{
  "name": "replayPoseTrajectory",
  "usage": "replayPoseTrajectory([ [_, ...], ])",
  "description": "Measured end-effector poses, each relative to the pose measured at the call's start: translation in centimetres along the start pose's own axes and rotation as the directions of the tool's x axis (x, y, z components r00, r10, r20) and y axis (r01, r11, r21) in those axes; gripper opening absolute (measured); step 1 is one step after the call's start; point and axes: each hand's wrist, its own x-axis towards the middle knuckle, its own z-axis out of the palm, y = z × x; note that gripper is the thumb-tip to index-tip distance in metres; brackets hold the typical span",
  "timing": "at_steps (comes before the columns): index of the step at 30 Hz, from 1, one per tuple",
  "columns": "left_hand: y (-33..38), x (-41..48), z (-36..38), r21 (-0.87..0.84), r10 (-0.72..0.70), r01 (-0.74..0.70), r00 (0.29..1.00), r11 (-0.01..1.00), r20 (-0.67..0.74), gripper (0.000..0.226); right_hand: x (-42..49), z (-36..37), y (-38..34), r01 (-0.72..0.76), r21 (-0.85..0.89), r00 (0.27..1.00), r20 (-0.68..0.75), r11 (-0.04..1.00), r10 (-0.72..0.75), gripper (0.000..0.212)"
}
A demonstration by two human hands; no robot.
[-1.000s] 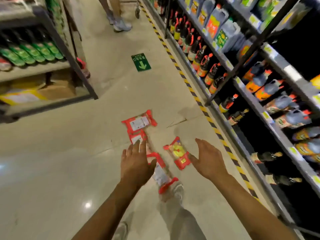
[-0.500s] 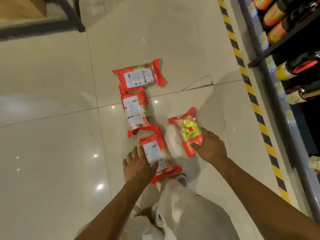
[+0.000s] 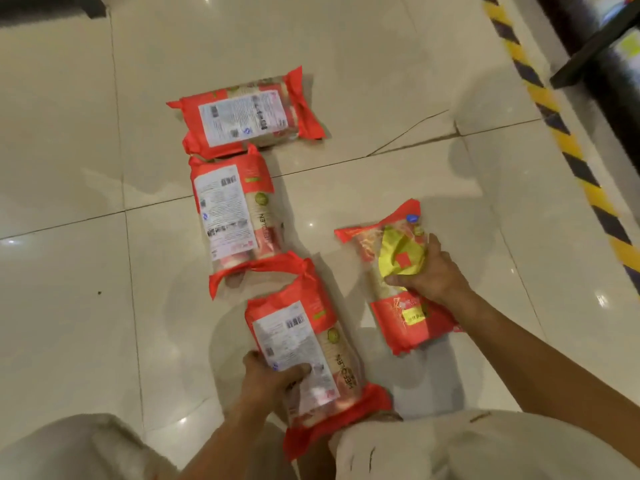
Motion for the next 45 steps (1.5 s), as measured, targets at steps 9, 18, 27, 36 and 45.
replayPoseTrajectory([
  [9, 2.6, -3.8, -0.5, 0.016, 0.001, 0.000, 0.997, 1.000, -0.072, 0.089, -3.6, 2.1, -0.3, -0.148, 0.300, 0.981, 0.164, 0.943, 0.102, 0.098],
  [18, 12.4, -23.5, -16.0, -0.158, 0.231, -0.266, 0.950, 0.951, -0.209, 0.091, -23.4, -13.7, -14.4, 0.152, 0.359, 0.988, -0.047, 0.921, -0.145, 0.076],
  [27, 27.9, -59.3, -40.5, -0.182, 0.453, -0.627, 0.705, 0.757, -0.545, 0.076, -54.6, -34.1, -40.9, 0.529, 0.365, 0.848, -0.249, 0.766, -0.467, 0.077],
  [36, 27.3, -81.7, -58.2, -0.101, 0.403, -0.726, 0.485, 0.681, -0.776, 0.070, -80.1, -40.6, -55.6, 0.771, 0.347, 0.633, -0.335, 0.534, -0.698, 0.084],
  [45, 21.7, -94.1, -65.9, -0.101, 0.247, -0.814, 0.288, 0.572, -0.925, 0.067, -93.2, -38.9, -62.4, 0.876, 0.342, 0.446, -0.303, 0.340, -0.842, 0.082],
])
